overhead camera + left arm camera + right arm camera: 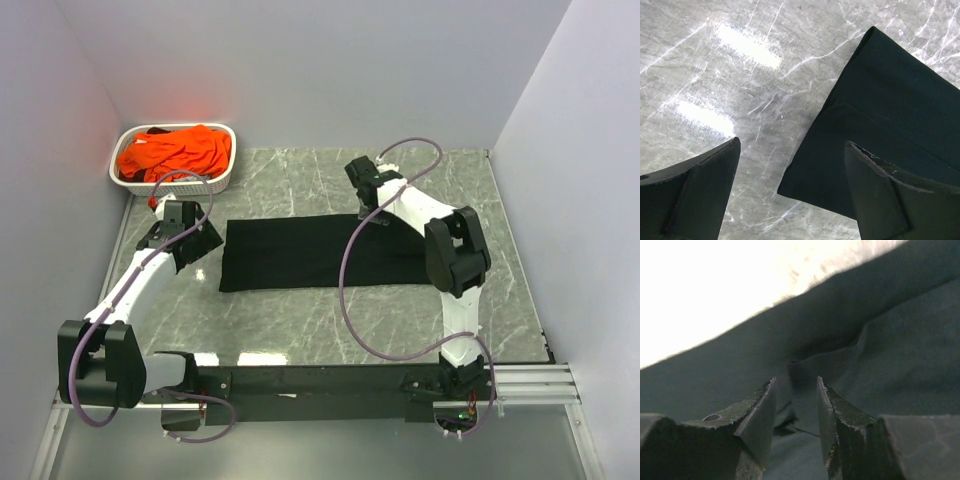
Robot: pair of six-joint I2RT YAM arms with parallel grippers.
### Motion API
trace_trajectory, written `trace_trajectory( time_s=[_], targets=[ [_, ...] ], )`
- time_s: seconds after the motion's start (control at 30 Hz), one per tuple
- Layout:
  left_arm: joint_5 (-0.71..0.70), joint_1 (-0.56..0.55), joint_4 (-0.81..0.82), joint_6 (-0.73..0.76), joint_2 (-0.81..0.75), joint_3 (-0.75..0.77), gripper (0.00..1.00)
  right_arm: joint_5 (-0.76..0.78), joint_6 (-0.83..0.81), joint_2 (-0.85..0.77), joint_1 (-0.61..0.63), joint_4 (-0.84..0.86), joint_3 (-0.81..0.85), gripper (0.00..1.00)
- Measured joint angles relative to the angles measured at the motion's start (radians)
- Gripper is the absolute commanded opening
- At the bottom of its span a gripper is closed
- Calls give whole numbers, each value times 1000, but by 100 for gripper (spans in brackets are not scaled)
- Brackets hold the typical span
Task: Fold and stack the t-shirts
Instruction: Fold the tshirt
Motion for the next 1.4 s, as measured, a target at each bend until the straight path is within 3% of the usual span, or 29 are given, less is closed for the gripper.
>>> trace_trajectory(
  time_s=[0.37,0.7,1.23,1.3,1.4],
  targets=[
    [1,0,0,0,0,0,89,47,13,72,6,-74,51,36],
    [2,0,0,0,0,0,89,62,-13,98,13,-82,77,0],
    [2,0,0,0,0,0,89,97,-156,21,95,61,-37,0],
    [2,0,0,0,0,0,89,94,-164,2,95,89,-66,13],
    [2,0,0,0,0,0,89,85,-181,-29,95,128,-111,23]
  ],
)
